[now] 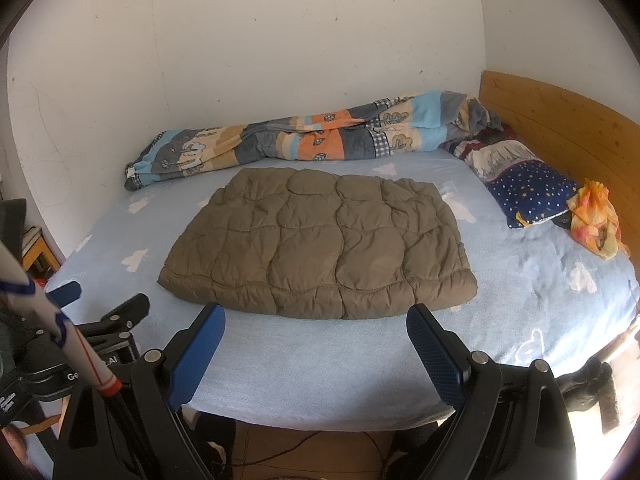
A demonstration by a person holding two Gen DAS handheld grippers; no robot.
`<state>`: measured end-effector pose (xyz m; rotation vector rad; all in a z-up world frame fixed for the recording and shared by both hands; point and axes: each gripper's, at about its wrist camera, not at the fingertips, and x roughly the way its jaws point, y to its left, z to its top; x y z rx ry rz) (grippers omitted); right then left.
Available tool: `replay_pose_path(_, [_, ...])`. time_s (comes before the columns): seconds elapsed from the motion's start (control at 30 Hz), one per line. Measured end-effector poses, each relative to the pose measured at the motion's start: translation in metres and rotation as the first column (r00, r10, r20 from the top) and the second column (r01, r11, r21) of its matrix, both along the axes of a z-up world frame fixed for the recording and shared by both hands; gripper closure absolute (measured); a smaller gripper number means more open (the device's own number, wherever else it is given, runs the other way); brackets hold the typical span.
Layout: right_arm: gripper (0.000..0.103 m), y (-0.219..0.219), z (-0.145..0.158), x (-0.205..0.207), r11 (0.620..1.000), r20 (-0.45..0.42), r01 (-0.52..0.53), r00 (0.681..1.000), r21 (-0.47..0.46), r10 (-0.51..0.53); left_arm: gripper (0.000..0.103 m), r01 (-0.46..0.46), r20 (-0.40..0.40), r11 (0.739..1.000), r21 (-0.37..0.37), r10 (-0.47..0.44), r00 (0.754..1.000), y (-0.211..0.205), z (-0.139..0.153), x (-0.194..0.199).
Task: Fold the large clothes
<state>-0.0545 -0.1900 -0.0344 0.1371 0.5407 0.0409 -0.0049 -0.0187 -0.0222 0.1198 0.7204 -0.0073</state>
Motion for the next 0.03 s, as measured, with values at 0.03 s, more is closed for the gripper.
replay_pose_path(0.03, [0.008, 0.0007, -0.0005, -0.0022, 1.000, 0.006, 0.000, 1.000, -0.005, 0.000, 0.002, 0.002, -0.005, 1.000, -0.002, -0.002, 1.000, -0.0002, -0.0005, 0.0001])
